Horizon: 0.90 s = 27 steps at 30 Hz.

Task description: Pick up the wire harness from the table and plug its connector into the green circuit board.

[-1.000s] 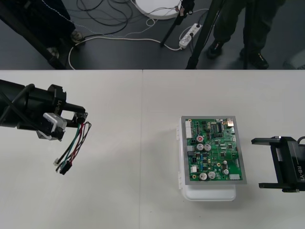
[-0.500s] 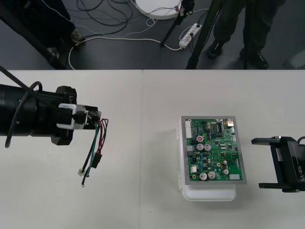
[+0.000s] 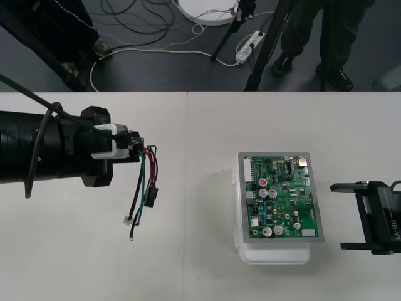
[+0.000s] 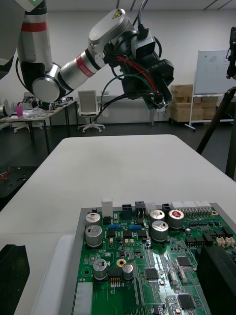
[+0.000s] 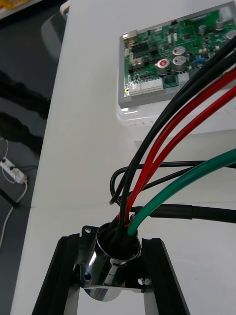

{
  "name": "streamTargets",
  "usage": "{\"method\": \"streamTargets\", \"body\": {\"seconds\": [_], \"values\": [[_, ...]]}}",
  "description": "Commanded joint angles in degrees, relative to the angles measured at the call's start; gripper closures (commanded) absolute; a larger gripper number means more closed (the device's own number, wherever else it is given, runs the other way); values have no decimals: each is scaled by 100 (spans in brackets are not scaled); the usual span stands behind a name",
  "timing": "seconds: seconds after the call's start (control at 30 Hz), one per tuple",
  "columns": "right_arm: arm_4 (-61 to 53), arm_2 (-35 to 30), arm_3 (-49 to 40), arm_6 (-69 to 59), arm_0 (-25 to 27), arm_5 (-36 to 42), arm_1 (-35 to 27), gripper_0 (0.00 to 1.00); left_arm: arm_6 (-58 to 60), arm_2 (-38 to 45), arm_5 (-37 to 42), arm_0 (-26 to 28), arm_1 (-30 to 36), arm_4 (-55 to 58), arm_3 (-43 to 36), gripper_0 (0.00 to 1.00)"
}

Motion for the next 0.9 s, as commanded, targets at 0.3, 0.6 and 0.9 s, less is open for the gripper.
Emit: {"method": "streamTargets", "body": {"seconds": [0.3,0.6,0.9], "values": [[-239,-22,-132,-396,19,-76,-340,0,1658,-831,-149,-147,-161,-1313,-463,100],[-301,-233,-203,-589,28,-76,-357,0,2185,-1174,-149,-288,-557,-2157,-551,100],[-389,-321,-326,-660,37,-76,-375,0,2299,-1288,-149,-305,-900,-2720,-551,100]]}}
